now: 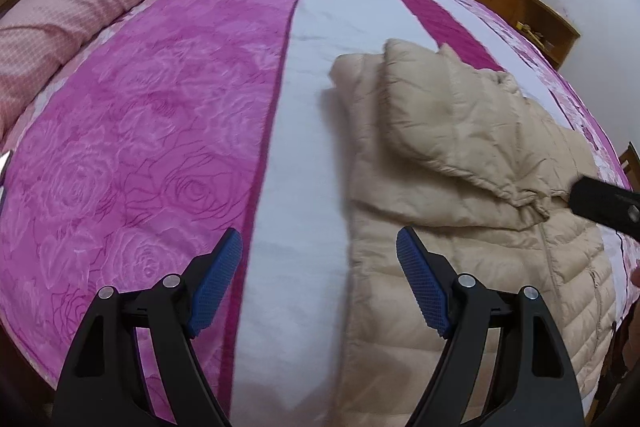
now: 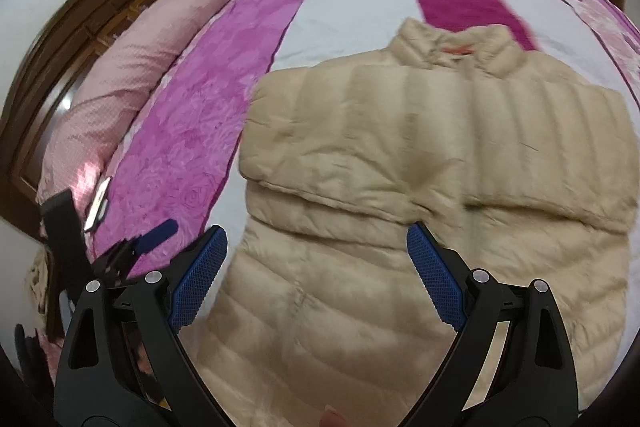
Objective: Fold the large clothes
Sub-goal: 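Grasp the side edge of the jacket body with the right gripper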
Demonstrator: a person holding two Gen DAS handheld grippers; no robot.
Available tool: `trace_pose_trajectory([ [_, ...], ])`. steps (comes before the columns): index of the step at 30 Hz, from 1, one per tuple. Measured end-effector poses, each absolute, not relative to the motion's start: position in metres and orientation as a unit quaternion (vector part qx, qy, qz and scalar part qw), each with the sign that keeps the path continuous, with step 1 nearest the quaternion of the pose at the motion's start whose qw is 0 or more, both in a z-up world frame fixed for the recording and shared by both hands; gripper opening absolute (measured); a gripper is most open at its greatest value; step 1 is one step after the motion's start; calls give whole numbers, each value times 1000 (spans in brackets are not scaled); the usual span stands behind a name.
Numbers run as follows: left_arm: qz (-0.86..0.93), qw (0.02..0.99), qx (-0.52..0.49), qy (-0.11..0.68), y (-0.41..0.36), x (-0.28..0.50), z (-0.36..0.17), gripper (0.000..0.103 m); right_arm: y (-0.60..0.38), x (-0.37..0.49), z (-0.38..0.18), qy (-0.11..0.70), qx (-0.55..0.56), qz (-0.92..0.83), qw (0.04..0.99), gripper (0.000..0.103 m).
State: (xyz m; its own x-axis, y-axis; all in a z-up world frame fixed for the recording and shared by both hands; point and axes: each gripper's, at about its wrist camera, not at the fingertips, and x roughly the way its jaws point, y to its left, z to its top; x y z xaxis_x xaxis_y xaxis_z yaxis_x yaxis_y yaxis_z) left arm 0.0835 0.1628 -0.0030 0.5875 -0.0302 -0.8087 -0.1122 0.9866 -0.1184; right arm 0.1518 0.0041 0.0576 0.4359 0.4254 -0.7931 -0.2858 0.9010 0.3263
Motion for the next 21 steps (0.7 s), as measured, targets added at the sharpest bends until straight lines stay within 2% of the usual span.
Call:
trace_pose_trajectory([
  [12, 39, 876, -100, 471, 179, 84, -28, 77, 70, 198, 12, 505, 22, 217, 835, 90],
  [15, 37, 878, -98, 468, 179, 82, -27, 77, 71, 205, 4, 511, 25, 211, 833, 75],
  [17, 38, 878, -94, 468, 179, 81, -26, 77, 69, 208, -2, 516, 26, 207, 831, 69],
  [20, 40, 878, -97, 467, 180, 82, -23, 77, 67, 211, -8, 527, 26, 210, 823, 46],
  [21, 39, 879, -98, 465, 180, 81, -22, 77, 65, 211, -8, 527, 25, 210, 823, 34],
])
